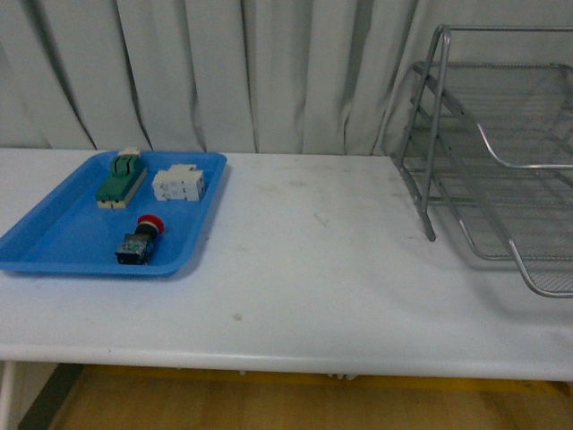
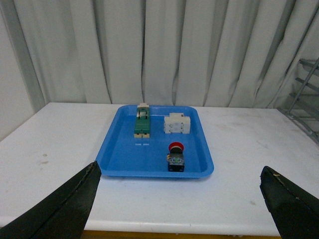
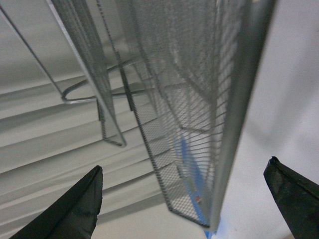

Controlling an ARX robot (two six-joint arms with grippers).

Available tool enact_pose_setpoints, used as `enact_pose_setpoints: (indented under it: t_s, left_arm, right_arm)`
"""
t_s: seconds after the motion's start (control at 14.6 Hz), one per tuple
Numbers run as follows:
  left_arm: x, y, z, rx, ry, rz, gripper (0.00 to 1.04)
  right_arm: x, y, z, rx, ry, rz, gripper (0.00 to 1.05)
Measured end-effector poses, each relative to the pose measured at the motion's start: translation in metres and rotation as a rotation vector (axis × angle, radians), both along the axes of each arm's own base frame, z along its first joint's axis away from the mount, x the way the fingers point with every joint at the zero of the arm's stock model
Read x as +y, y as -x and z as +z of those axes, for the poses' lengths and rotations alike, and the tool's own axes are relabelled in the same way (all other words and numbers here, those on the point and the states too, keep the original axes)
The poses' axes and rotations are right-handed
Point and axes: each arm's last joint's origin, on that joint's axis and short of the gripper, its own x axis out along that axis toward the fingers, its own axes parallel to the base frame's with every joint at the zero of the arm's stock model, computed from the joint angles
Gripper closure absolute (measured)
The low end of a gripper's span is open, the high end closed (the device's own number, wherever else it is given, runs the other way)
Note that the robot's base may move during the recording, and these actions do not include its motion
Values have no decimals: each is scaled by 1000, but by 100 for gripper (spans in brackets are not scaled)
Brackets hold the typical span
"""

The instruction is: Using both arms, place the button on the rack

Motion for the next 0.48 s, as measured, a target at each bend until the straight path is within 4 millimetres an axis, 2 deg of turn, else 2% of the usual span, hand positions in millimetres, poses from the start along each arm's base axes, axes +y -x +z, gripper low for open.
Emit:
enact_pose_setpoints:
  t_s: [0.27, 0.34, 0.41, 0.48]
  left_arm:
    - [0, 0, 0, 0, 0, 0, 7]
    - [0, 0, 0, 0, 0, 0, 7]
    - [0, 0, 0, 0, 0, 0, 7]
    - [0, 0, 0, 0, 0, 1, 7]
  right_arm:
    - [3, 24, 30, -45, 9, -28, 9]
    - [19, 41, 52, -116, 295, -134, 21]
    - [39, 58, 85, -261, 650, -166, 34]
    - [52, 70, 103, -329, 962, -168, 45]
